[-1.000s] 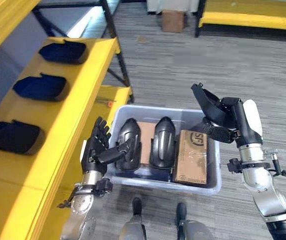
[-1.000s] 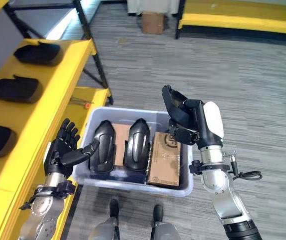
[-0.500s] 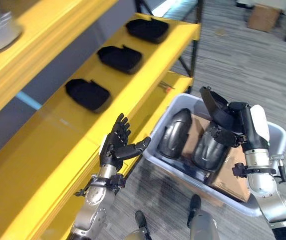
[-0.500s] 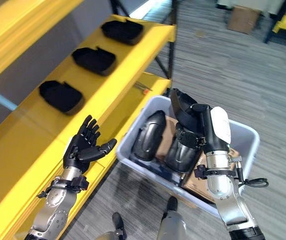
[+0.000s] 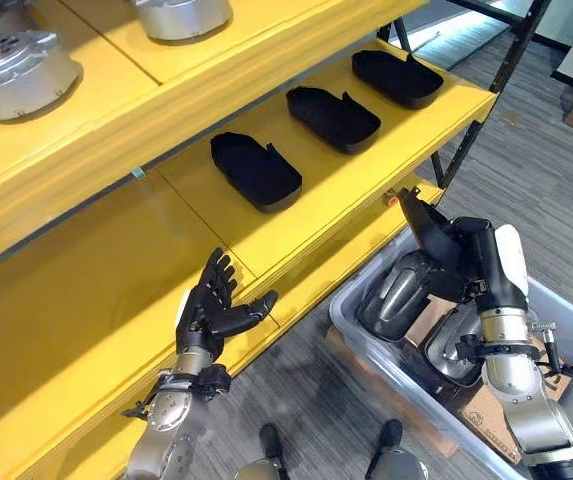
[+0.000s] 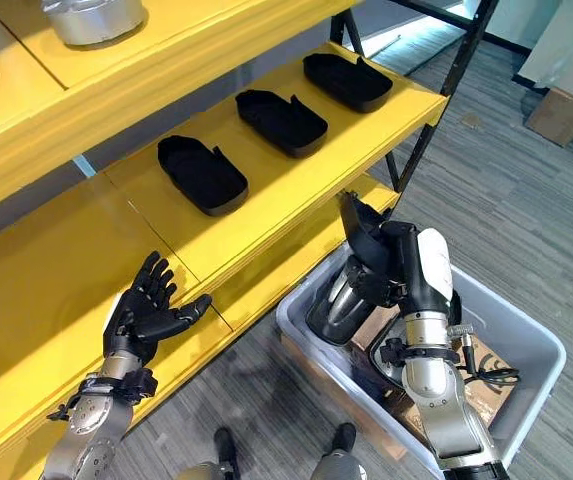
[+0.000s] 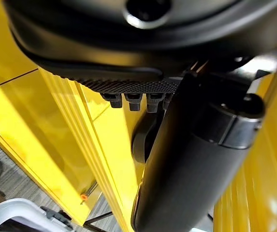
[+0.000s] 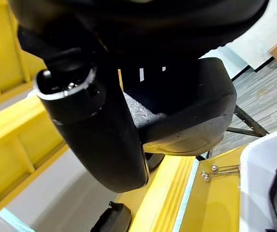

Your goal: Move parts from the plastic box to the shelf.

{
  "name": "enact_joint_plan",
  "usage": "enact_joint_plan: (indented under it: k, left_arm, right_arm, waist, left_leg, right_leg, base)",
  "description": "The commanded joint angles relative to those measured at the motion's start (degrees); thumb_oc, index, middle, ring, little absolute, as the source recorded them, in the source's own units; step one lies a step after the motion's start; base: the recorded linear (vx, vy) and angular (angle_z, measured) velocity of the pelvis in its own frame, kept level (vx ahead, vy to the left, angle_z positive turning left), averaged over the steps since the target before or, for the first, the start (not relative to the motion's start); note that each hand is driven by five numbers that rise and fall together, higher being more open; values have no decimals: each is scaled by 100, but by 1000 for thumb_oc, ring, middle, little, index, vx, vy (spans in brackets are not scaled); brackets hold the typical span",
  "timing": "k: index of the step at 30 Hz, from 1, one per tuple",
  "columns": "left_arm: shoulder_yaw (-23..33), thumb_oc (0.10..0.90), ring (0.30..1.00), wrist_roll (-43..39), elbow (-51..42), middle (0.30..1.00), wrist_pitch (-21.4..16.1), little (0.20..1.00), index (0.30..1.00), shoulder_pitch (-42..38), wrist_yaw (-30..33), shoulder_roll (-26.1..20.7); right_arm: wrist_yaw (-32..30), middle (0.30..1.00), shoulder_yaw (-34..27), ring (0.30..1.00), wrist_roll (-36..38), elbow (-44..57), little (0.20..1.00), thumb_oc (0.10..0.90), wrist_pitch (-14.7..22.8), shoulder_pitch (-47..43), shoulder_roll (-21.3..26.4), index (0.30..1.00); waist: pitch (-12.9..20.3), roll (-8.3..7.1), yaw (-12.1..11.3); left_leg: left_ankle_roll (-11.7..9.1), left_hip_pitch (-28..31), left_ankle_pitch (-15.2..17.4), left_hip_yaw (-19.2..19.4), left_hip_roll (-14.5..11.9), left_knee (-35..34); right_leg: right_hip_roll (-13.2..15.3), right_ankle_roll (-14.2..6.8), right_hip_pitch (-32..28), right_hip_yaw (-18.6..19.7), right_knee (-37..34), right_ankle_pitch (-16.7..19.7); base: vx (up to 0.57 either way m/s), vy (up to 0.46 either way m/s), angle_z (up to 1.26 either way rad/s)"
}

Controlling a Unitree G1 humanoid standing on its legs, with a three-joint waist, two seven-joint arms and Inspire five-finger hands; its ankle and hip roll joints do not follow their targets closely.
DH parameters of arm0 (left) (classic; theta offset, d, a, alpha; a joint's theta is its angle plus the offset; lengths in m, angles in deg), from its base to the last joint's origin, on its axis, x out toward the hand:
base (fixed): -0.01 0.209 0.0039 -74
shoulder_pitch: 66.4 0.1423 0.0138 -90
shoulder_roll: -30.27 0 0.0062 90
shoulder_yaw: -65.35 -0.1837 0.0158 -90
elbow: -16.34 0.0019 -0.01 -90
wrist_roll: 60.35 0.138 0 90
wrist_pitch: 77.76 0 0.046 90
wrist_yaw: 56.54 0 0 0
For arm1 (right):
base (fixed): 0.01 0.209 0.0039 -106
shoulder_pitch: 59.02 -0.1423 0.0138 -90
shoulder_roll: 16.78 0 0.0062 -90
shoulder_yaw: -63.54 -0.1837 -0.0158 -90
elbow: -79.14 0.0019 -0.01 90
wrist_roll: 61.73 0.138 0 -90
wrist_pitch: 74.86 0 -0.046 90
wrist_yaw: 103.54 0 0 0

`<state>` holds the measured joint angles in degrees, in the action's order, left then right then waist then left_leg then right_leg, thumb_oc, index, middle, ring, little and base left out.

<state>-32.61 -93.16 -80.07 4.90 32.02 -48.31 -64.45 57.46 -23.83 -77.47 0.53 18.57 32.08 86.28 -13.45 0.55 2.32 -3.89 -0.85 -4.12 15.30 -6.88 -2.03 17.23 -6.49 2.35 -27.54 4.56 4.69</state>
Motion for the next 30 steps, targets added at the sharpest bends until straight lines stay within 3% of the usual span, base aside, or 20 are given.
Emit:
enact_joint_plan:
  k: [1,5,6,7,8,9,10,11,14,17,21,30]
  left_arm:
    - [546,900,1000,308,-675,1000,-544,1000,1000,-256,-36,-211]
    - [604,900,1000,396,-650,1000,-580,1000,1000,-294,48,-270]
    - [594,900,1000,427,-649,1000,-583,1000,1000,-310,74,-288]
    - [559,900,1000,410,-625,1000,-592,1000,1000,-358,84,-328]
    - [544,900,1000,397,-600,1000,-602,1000,1000,-373,82,-332]
    - [544,900,1000,397,-597,1000,-605,1000,1000,-376,81,-330]
    - [460,900,1000,410,-527,1000,-572,1000,1000,-449,63,-328]
    - [426,900,1000,425,-510,1000,-549,1000,1000,-457,27,-311]
    - [335,900,1000,528,-479,1000,-490,1000,1000,-442,-22,-210]
    - [264,900,1000,509,-429,1000,-459,1000,1000,-435,-44,-149]
    - [193,900,1000,432,-455,1000,-498,1000,1000,-467,-75,-66]
    - [198,900,1000,402,-514,1000,-474,1000,1000,-379,-31,-24]
  right_arm:
    - [-243,300,-210,300,-288,481,300,400,518,-899,40,300]
    - [-217,300,-174,300,-388,450,300,400,480,-918,-111,300]
    - [-204,300,-163,300,-408,426,300,400,466,-919,-143,300]
    - [-208,300,-166,300,-421,411,300,400,456,-935,-138,300]
    - [-210,300,-157,300,-433,401,300,400,463,-956,-147,300]
    - [-212,300,-156,300,-433,399,300,400,463,-959,-145,300]
    - [-198,300,-213,300,-432,380,300,400,491,-891,-105,300]
    - [-164,300,-220,300,-418,389,300,400,519,-853,-103,300]
    - [-105,300,-277,300,-396,433,300,400,633,-639,-95,300]
    - [-148,300,-364,300,-374,440,300,400,685,-500,-69,300]
    - [-207,300,-507,300,-388,578,300,400,684,-328,-28,300]
    - [-214,300,-572,300,-376,686,300,400,700,-188,-2,300]
  waist:
    - [375,-268,-39]
    - [366,-357,-69]
    - [359,-350,-21]
    - [296,-356,84]
    - [277,-321,132]
    - [282,-321,99]
    - [282,-223,265]
    - [293,-185,279]
    - [357,-188,301]
    - [518,-244,379]
    - [653,-251,401]
    - [795,-239,380]
  left_leg:
    - [149,214,1339,-125,32,873]
    - [445,160,1420,-272,425,786]
    - [471,212,1392,-312,486,691]
    - [546,184,1220,-342,570,582]
    - [580,212,1170,-400,585,509]
    - [576,218,1168,-366,581,494]
    - [651,220,973,-556,626,308]
    - [686,239,895,-613,644,214]
    - [758,357,720,-740,810,-45]
    - [695,386,539,-882,916,-261]
    - [619,346,475,-970,961,-285]
    - [512,428,455,-937,896,-288]
  right_leg:
    - [463,-569,-159,187,-294,279]
    - [723,-696,-95,370,-139,668]
    - [692,-703,-50,571,-55,736]
    - [564,-555,105,1010,104,744]
    - [354,-491,244,1378,232,549]
    - [350,-486,292,1424,279,526]
    - [-508,-260,522,2209,793,-225]
    - [-861,-144,577,2285,1081,-565]
    - [-1625,53,607,2158,1644,-1108]
    - [-2159,243,463,2673,1093,-1184]
    - [-2205,306,138,2984,416,-1048]
    - [-2069,367,-338,2760,-182,-963]
  base:
    - [-53,297,19]
    - [-10,300,16]
    - [-48,249,21]
    - [-68,249,17]
    - [-81,156,18]
    - [-19,250,37]
    - [-17,253,37]
    - [1,317,46]
    - [15,137,48]
    - [30,21,34]
    - [12,-27,11]
    - [10,-74,14]
